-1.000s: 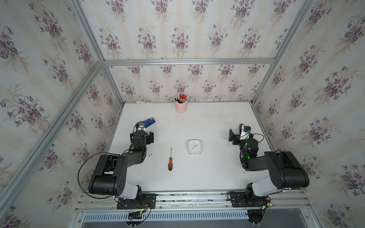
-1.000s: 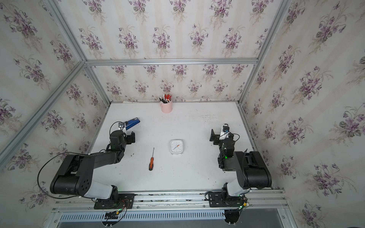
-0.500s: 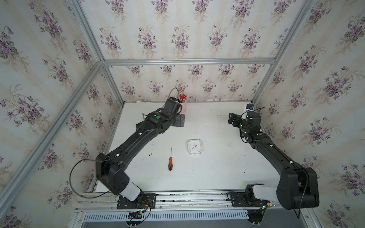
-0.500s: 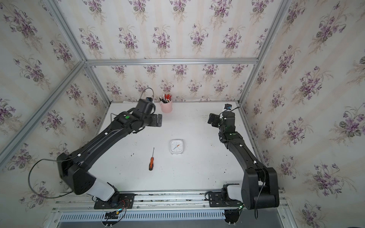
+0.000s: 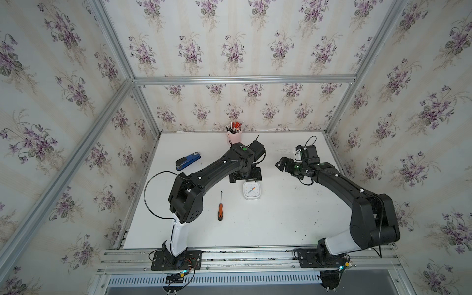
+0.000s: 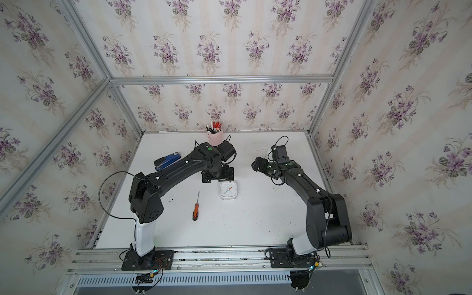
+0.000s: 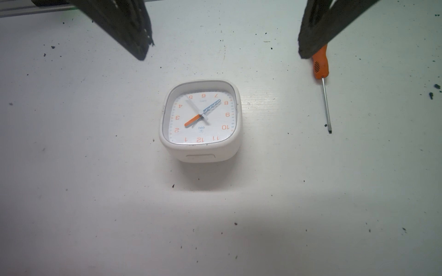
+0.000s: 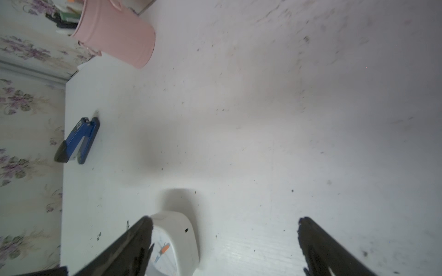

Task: Remove the battery from the alarm
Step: Adjust the alarm at the center of the board.

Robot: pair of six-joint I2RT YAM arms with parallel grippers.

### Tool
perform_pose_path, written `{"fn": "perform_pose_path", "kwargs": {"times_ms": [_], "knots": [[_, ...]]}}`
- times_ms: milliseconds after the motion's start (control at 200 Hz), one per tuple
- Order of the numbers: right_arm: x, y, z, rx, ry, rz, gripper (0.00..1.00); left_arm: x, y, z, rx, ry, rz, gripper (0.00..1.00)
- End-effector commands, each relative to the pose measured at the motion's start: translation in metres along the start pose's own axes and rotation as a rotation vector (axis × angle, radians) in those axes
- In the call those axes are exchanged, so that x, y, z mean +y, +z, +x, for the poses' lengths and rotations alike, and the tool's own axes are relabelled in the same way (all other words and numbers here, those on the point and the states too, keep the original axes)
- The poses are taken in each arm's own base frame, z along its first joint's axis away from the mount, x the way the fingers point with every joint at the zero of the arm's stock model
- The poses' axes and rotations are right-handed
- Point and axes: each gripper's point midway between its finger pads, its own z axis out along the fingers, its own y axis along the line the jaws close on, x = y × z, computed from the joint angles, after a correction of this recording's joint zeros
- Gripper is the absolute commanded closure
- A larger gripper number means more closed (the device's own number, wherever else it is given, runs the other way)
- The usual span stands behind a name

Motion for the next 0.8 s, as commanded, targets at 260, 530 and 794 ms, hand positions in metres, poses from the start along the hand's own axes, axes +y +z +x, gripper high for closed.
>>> {"fn": "perform_pose_path", "kwargs": {"times_ms": [260,530,794], "knots": [[0.055,0.023,0.089,0.309,0.023,-0.460,0.12,-0.009,0.006,-0.003,-0.046,-0.127,0.385,0.07],[0.051,0.040,0.112,0.342,0.006,-0.468,0.19,0.012,0.030,0.006,-0.003,-0.187,0.332,0.25],[0.043,0.055,0.119,0.355,-0.006,-0.430,0.24,0.011,0.043,0.009,0.018,-0.197,0.338,0.29]]}}
